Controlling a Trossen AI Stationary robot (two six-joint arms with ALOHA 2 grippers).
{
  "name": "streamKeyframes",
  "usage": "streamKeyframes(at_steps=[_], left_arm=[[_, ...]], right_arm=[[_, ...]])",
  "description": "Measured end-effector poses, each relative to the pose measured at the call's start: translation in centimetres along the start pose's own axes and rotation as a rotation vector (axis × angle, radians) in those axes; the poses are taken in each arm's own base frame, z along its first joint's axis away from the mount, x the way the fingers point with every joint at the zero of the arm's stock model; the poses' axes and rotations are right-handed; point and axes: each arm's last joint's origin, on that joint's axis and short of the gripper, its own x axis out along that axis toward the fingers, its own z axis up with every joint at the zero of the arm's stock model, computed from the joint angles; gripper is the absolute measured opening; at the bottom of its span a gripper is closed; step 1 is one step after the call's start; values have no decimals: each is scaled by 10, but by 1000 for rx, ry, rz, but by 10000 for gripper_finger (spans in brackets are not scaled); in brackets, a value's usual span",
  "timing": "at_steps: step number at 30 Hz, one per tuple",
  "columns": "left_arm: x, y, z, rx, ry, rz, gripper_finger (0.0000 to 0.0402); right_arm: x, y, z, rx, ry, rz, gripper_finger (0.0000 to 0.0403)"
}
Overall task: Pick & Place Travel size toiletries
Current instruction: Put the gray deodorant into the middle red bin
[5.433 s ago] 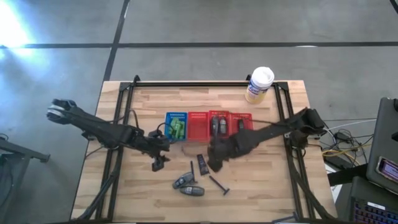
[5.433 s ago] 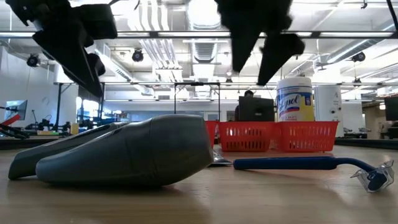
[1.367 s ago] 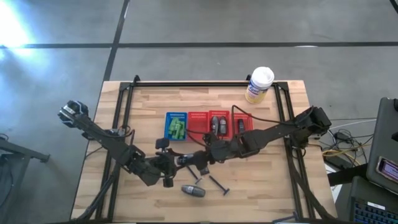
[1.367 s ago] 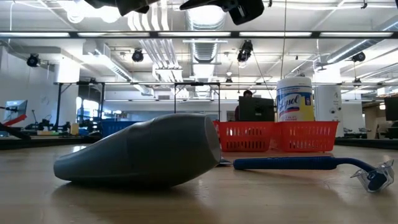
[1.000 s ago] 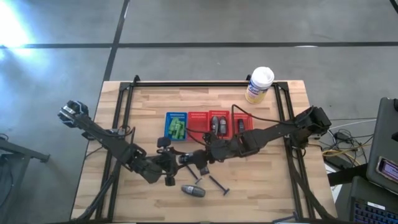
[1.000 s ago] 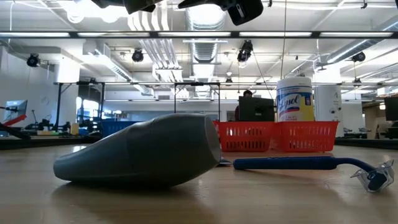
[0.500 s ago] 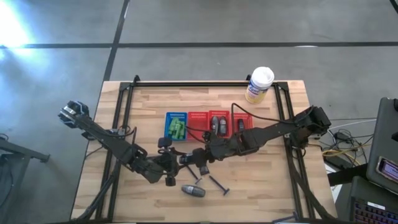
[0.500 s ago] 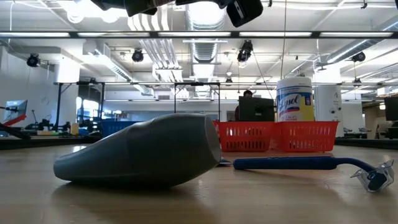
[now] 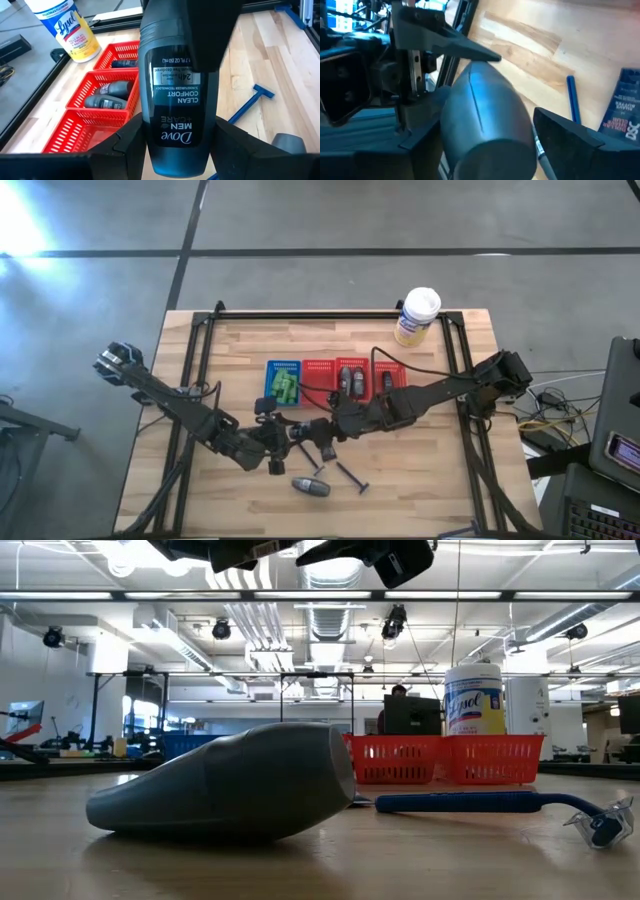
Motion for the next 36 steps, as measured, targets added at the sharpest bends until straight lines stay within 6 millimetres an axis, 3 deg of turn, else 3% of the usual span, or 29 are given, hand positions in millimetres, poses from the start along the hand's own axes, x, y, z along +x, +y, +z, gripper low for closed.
streamKeyframes(at_steps=[8, 25, 29, 36], left_arm=[[0, 0, -1, 3, 9, -18, 180], [2, 3, 0, 7, 10, -4, 180], [2, 2, 0, 0, 10, -9, 219], [-5, -1, -14, -47, 124, -23, 294]], right_arm=[[0, 2, 4, 7, -19, 24, 306], [1, 2, 5, 10, -8, 28, 202], [1, 1, 5, -7, -26, 10, 197], [-11, -19, 8, -64, -124, -223, 195]])
